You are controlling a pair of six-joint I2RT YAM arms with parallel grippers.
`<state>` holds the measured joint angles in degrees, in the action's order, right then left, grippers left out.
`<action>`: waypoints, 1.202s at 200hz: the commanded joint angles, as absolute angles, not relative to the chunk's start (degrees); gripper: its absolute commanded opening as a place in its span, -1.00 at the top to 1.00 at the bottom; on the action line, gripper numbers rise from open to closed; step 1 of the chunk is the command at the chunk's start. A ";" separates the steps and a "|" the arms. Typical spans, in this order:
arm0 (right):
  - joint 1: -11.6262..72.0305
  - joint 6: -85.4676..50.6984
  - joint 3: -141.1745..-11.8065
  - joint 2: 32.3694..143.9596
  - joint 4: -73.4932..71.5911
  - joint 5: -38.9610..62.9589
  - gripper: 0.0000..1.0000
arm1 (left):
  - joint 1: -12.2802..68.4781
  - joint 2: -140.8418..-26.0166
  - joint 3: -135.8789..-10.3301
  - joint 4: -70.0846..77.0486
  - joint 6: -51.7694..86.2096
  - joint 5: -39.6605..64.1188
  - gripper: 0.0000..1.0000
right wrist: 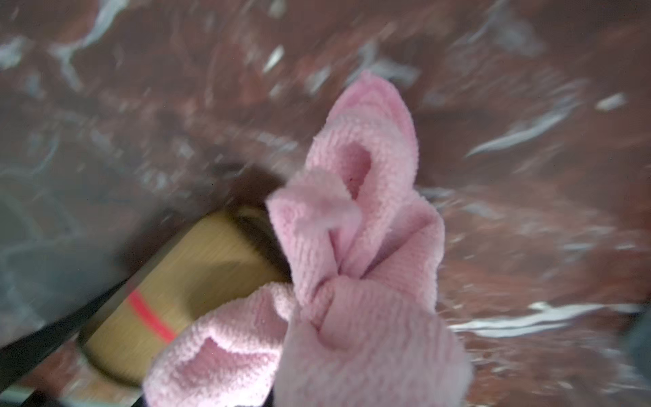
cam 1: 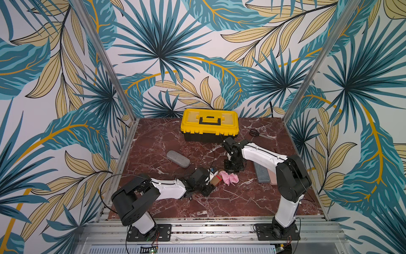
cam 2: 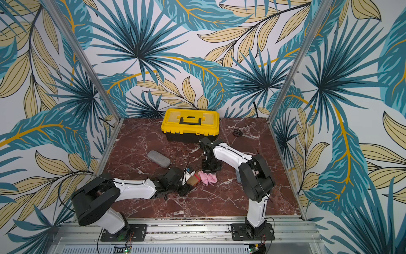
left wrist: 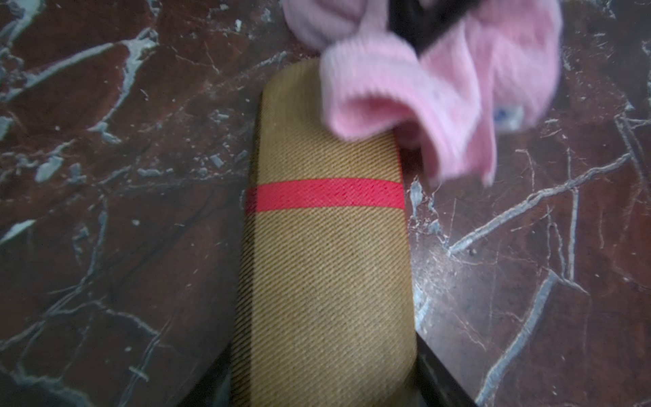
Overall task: Wipe the eyeglass case
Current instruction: Wipe the dirt from the eyeglass case.
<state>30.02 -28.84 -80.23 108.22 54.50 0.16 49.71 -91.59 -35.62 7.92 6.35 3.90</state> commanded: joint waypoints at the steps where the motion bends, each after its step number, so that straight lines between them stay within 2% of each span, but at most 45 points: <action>1: 30.40 -24.57 -84.10 109.32 59.41 -11.04 1.00 | 49.92 -91.24 -34.40 7.72 5.47 4.79 0.03; 43: 35.58 -28.20 -82.19 104.62 57.59 3.77 1.00 | 49.92 -89.92 -33.62 9.08 5.59 4.13 0.12; 65: 36.39 -31.98 -79.43 105.36 52.05 13.56 1.00 | 50.11 -89.56 -33.15 10.40 5.58 3.72 0.14; 78: 36.30 -32.09 -79.13 107.23 50.71 16.03 1.00 | 50.42 -89.12 -32.65 11.04 5.42 2.74 0.14; 102: 32.12 -27.62 -80.75 111.01 54.83 8.02 1.00 | 51.81 -87.78 -30.98 12.22 4.47 -0.12 0.16; 116: 29.49 -24.94 -83.09 112.83 58.67 -1.08 1.00 | 52.85 -87.05 -29.72 13.94 3.99 -1.60 0.17; 127: 29.84 -23.15 -86.44 114.00 62.64 -9.97 1.00 | 53.93 -86.75 -29.30 14.58 3.50 -2.88 0.19; 136: 30.71 -22.39 -88.95 114.47 64.64 -13.10 1.00 | 55.06 -86.72 -29.34 14.59 2.73 -6.34 0.19; 150: 32.75 -21.91 -90.63 113.44 64.15 -9.88 1.00 | 56.30 -86.78 -29.36 14.59 1.76 -8.44 0.19; 168: 35.08 -23.60 -91.45 112.84 61.86 1.27 1.00 | 56.76 -87.03 -29.43 14.77 1.45 -9.96 0.20; 204: 35.92 -28.39 -85.78 113.16 52.89 17.02 1.00 | 56.87 -86.66 -29.53 14.83 1.93 -11.12 0.24; 222: 33.44 -26.28 -84.57 114.17 54.68 12.17 1.00 | 57.15 -86.22 -29.28 14.59 1.95 -11.43 0.27; 240: 31.71 -22.90 -88.62 116.91 61.36 -4.19 1.00 | 57.44 -85.91 -29.09 14.63 1.95 -11.78 0.28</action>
<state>34.11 -25.89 -87.42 113.34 54.24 9.37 57.08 -87.74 -30.13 12.16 2.48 -9.30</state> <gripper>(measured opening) 0.140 0.606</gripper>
